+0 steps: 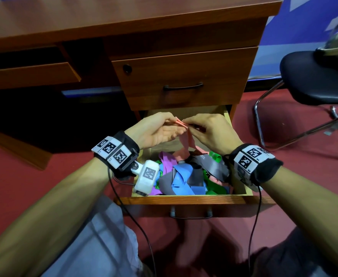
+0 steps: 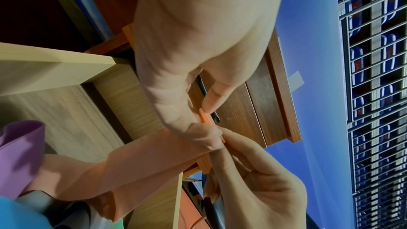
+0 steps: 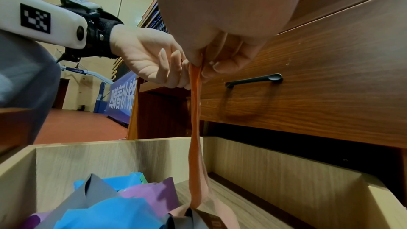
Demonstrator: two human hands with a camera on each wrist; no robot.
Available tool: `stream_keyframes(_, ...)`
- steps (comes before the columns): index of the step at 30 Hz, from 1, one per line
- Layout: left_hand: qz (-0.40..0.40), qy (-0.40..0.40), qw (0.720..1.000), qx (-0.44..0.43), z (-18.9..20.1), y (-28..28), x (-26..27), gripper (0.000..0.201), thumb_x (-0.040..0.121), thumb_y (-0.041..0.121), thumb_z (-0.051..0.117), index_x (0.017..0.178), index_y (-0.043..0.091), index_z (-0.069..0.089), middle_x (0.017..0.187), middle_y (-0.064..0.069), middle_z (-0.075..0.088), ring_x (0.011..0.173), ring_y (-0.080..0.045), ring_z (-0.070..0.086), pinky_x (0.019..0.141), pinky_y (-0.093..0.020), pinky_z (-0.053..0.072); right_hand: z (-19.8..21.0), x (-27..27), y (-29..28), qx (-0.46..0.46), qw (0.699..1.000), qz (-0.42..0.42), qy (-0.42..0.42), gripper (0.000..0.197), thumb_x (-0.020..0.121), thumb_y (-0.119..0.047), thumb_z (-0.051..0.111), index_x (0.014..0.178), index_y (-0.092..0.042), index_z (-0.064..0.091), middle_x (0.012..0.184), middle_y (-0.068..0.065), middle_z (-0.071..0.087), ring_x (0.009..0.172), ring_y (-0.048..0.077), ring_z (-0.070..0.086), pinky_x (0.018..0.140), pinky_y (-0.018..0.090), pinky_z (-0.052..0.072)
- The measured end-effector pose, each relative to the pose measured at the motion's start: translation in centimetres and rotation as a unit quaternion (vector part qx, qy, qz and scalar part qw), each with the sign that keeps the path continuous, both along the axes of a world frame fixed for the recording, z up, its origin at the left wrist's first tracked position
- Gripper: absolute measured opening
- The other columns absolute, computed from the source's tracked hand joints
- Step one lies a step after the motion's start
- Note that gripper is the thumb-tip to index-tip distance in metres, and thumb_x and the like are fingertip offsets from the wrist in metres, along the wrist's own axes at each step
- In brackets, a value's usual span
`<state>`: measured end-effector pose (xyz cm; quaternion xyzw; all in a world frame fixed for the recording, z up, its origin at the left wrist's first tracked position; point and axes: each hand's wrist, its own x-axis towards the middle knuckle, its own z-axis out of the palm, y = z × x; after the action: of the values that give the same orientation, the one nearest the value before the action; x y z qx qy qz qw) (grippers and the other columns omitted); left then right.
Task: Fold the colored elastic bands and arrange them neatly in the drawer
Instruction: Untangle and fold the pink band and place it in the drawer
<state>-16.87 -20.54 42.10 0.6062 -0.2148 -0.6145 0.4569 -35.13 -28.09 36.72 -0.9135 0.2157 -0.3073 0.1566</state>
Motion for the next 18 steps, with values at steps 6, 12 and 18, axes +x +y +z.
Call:
stream_keyframes(6,0.005,-0.010,1.000,-0.004,-0.13,-0.10,-0.15,0.022,0.099,0.009,0.052,0.113,-0.004,0.062,0.088,-0.020,0.076,0.066,-0.017,0.073,0.056,-0.019,0.056,0.15,-0.16,-0.24,0.001,1.000,0.006,-0.003,0.025,0.096,-0.028,0.060,0.116,-0.019,0.072,0.099,-0.002,0.072,0.090,0.017,0.068,0.076,0.040,0.055)
stream_keyframes(12,0.010,-0.020,1.000,-0.014,-0.17,-0.07,-0.23,0.019,0.098,0.007,0.052,0.112,-0.003,0.060,0.092,-0.023,0.074,0.067,-0.018,0.073,0.054,-0.020,0.057,0.38,-0.20,-0.15,-0.014,1.000,0.021,0.000,0.024,0.096,-0.023,0.061,0.117,-0.017,0.072,0.095,-0.002,0.069,0.087,0.018,0.067,0.072,0.042,0.054)
stream_keyframes(18,0.016,-0.038,0.999,-0.020,-0.20,-0.11,-0.24,0.018,0.098,0.006,0.053,0.108,-0.006,0.063,0.090,-0.024,0.072,0.066,-0.019,0.073,0.054,-0.022,0.057,0.47,-0.11,0.04,-0.023,0.999,0.020,0.012,0.024,0.096,-0.020,0.061,0.117,-0.016,0.072,0.097,-0.002,0.068,0.089,0.018,0.066,0.074,0.040,0.054)
